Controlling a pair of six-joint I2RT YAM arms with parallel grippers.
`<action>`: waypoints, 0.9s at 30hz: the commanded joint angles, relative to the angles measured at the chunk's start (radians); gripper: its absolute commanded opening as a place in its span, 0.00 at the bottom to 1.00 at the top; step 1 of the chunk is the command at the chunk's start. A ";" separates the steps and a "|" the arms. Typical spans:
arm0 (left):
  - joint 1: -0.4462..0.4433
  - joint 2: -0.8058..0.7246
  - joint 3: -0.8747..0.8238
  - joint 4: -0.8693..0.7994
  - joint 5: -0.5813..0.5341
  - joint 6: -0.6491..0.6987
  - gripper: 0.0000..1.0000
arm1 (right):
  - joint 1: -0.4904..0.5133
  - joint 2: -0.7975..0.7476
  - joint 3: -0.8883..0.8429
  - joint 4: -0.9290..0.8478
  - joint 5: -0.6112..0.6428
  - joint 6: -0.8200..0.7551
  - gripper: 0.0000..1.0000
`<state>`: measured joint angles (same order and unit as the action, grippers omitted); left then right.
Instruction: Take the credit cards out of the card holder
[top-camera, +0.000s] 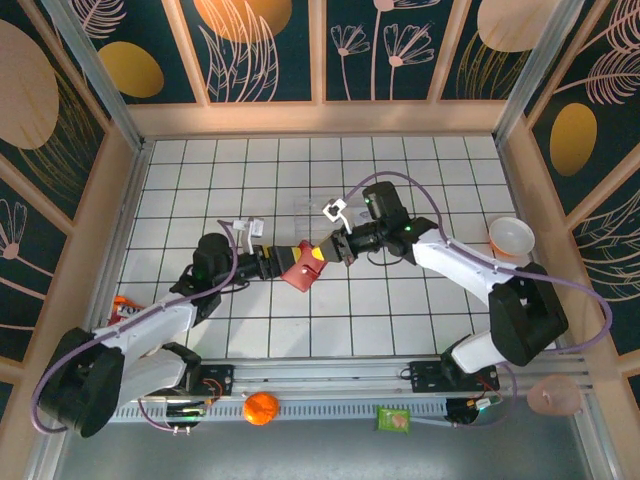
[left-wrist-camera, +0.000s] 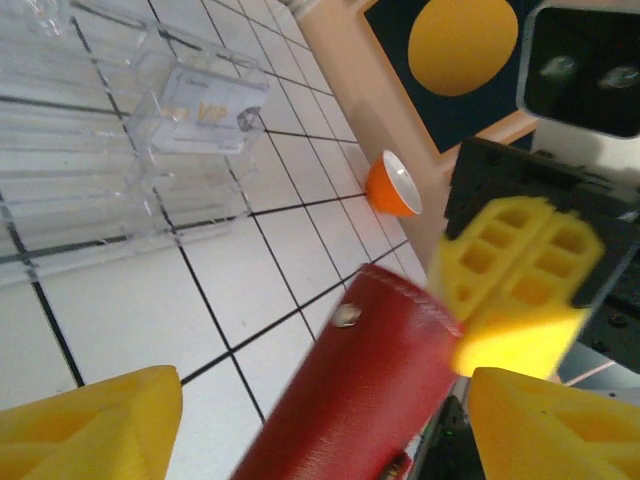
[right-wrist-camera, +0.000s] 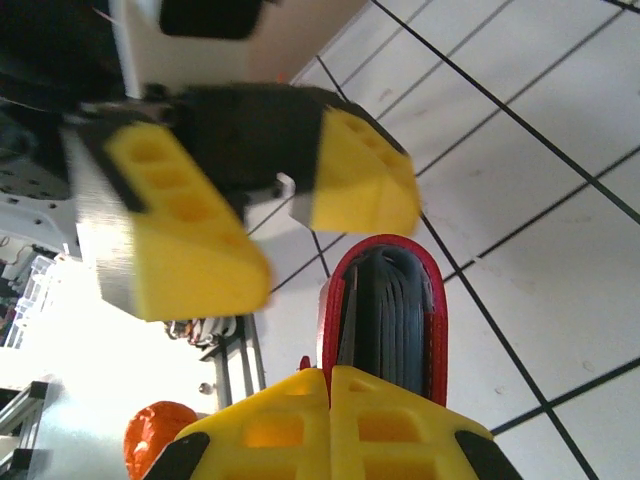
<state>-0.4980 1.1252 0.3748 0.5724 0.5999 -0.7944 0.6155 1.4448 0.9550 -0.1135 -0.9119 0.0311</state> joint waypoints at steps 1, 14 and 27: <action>-0.007 0.020 -0.017 0.206 0.110 -0.058 0.71 | -0.011 -0.025 0.023 0.021 -0.045 -0.020 0.00; -0.024 -0.008 0.021 0.103 0.138 0.000 0.45 | -0.036 0.081 0.127 0.000 -0.004 -0.035 0.00; -0.026 -0.048 0.024 0.037 0.040 0.012 0.30 | -0.038 0.128 0.221 -0.102 0.052 -0.102 0.00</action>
<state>-0.5110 1.1095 0.3725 0.6209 0.6418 -0.8024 0.5858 1.5574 1.1278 -0.2111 -0.8959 -0.0471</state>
